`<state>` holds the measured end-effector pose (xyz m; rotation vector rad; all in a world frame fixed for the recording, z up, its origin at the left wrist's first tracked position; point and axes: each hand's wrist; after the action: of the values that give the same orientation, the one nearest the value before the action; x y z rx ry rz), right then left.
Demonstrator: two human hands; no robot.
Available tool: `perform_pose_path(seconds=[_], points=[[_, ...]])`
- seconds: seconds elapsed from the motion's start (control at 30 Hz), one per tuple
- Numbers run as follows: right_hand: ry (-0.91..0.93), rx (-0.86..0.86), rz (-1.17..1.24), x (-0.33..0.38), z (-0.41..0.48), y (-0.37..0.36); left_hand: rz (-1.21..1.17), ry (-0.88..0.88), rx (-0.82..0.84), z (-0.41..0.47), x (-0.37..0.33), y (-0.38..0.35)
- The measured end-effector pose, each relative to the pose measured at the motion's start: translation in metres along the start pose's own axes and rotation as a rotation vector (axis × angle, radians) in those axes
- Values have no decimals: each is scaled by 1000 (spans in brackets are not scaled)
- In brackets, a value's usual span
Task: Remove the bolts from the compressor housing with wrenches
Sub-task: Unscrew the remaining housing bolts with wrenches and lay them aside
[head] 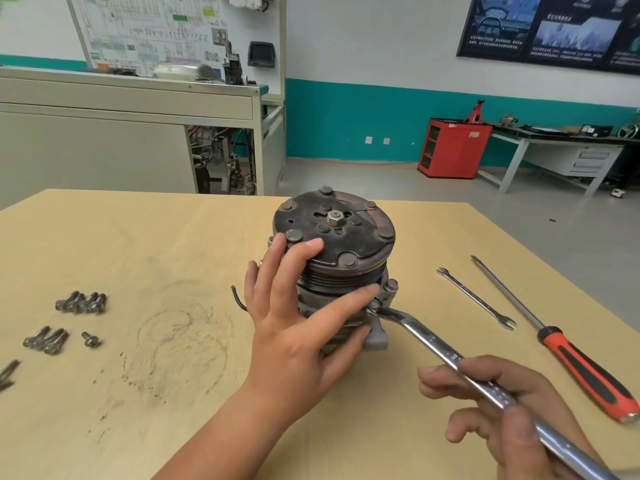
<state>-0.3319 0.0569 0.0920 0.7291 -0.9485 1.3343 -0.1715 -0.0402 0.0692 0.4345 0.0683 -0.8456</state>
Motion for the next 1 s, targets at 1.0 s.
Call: perform_pose_path(seconds=[1.0], points=[[141, 325, 726, -42, 46, 7, -1, 4, -47, 0, 0, -3]])
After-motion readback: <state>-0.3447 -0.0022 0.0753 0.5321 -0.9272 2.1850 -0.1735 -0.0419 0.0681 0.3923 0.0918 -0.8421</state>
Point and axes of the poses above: each hand's wrist, its own z-axis towards the middle knuckle, its own y-axis out of the back of the hand, x = y × z, and after that the axes turned 2 degrees about y, right-handed
